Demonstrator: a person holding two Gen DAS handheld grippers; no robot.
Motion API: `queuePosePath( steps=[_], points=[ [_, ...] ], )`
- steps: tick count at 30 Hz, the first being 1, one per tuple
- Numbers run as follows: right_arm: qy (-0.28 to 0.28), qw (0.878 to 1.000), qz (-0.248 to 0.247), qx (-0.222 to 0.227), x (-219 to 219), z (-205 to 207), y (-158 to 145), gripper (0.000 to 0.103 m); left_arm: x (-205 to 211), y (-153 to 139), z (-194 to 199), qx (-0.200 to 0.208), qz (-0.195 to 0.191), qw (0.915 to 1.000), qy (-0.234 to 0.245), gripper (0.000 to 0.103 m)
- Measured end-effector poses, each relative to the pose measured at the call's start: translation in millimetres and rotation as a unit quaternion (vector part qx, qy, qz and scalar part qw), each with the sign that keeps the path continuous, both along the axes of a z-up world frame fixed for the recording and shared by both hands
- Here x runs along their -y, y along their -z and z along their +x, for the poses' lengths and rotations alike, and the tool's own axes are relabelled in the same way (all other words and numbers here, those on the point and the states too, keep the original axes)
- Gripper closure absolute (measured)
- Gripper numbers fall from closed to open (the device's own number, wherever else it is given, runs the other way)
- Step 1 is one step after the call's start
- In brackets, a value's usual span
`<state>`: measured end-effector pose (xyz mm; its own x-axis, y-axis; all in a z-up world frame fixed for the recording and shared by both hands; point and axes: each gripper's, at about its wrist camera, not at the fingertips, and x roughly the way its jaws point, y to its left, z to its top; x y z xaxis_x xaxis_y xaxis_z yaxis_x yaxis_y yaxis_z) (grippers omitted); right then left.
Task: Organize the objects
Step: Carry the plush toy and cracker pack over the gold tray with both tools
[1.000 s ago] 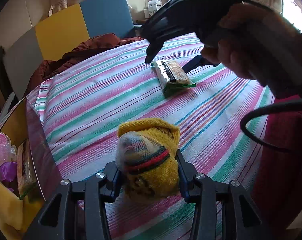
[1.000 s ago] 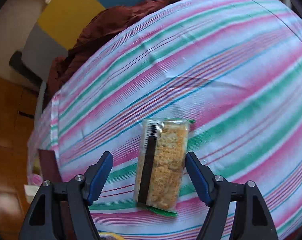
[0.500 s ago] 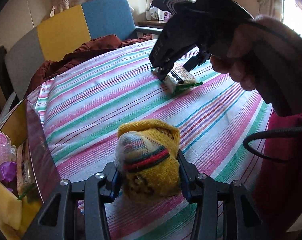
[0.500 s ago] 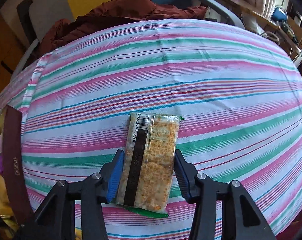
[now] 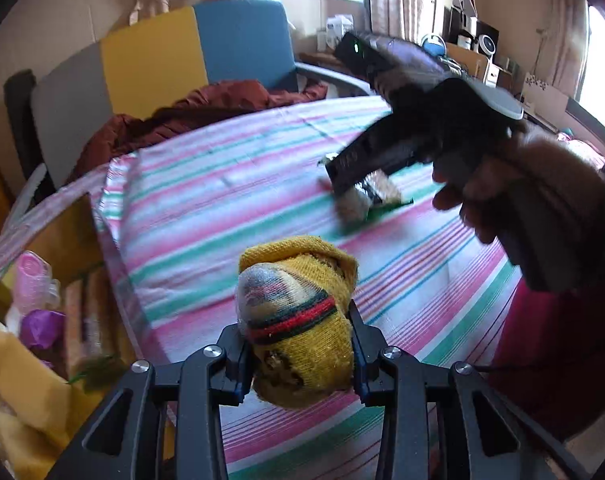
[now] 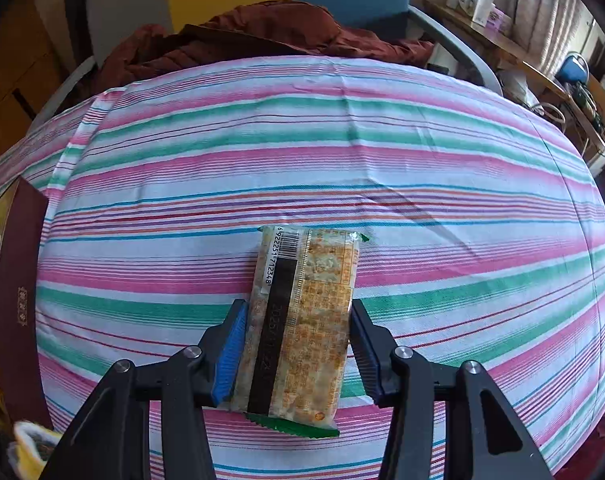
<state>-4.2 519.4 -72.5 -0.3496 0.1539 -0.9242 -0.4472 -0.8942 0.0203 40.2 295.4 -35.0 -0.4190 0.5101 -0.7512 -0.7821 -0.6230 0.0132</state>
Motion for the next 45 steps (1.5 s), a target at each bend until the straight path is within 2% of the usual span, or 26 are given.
queuePosePath(
  steps=[14,21,26,32,38,45],
  points=[
    [-0.042,0.999,0.019,-0.029,27.5,-12.0,-9.1,0.053,44.6,-33.5,-2.6,-0.014,0.024,0.9982,-0.054,0.064],
    [-0.053,0.998,0.019,-0.038,35.7,-11.4,-12.4,0.053,82.7,-37.5,-18.9,-0.006,0.035,0.994,-0.103,0.064],
    [-0.063,0.997,0.022,-0.024,45.6,-14.1,-6.4,0.053,120.6,-39.0,-36.4,0.003,0.049,0.9881,-0.146,0.064],
    [-0.068,0.997,0.021,0.004,55.4,-18.3,2.8,0.053,182.1,-40.9,-57.2,0.012,0.065,0.9751,-0.211,0.064],
    [-0.084,0.995,-0.028,-0.051,85.1,-10.4,-27.0,0.053,237.4,-36.5,-65.0,0.028,0.082,0.9615,-0.261,0.064],
    [-0.162,0.973,-0.091,-0.141,169.9,-8.7,-71.9,0.053,262.3,-37.6,-61.3,0.059,0.131,0.9551,-0.259,0.064]
  ],
)
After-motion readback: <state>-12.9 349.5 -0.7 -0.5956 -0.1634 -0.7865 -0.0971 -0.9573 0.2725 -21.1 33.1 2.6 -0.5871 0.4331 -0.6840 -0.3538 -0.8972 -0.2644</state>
